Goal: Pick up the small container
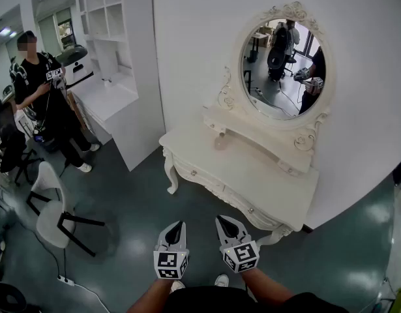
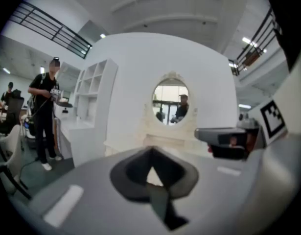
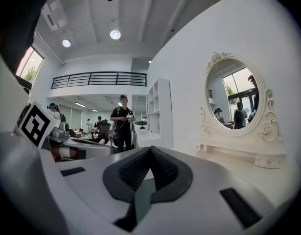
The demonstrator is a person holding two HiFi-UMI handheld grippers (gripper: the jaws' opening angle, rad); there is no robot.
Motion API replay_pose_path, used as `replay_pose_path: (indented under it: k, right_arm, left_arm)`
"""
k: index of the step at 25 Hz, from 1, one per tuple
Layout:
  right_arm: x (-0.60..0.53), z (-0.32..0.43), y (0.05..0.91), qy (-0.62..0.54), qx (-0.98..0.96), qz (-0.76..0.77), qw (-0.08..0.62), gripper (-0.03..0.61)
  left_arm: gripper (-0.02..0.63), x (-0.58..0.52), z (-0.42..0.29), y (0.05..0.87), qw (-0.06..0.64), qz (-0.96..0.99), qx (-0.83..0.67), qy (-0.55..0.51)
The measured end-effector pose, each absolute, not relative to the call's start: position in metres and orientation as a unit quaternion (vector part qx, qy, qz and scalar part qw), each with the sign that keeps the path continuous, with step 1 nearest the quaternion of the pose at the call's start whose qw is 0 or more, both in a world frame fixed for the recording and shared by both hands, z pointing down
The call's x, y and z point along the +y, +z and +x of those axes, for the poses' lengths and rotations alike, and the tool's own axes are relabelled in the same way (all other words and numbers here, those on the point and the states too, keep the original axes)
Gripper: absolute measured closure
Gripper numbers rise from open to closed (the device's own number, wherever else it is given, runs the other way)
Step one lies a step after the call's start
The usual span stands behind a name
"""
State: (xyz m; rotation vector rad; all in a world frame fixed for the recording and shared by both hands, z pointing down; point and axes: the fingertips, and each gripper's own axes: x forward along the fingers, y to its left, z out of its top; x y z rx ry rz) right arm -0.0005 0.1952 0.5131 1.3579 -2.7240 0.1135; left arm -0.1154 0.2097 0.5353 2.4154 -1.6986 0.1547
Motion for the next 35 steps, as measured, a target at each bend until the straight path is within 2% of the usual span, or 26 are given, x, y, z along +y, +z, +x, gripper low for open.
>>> replay_pose_path:
  k: [24,35]
  right_arm:
    - [0.229,-0.055,0.523,0.056,-0.874,0.482,0.031,0.574]
    - [0.212,-0.059,0.528,0.061,-0.872,0.484,0.04,0.574]
  left_arm:
    - [0.606,0.236,-0.168,0.546,0.092,0.838,-0.534,0.056]
    - [0.606,0.218,-0.167,0.554,0.098,0.842,-0.527,0.063]
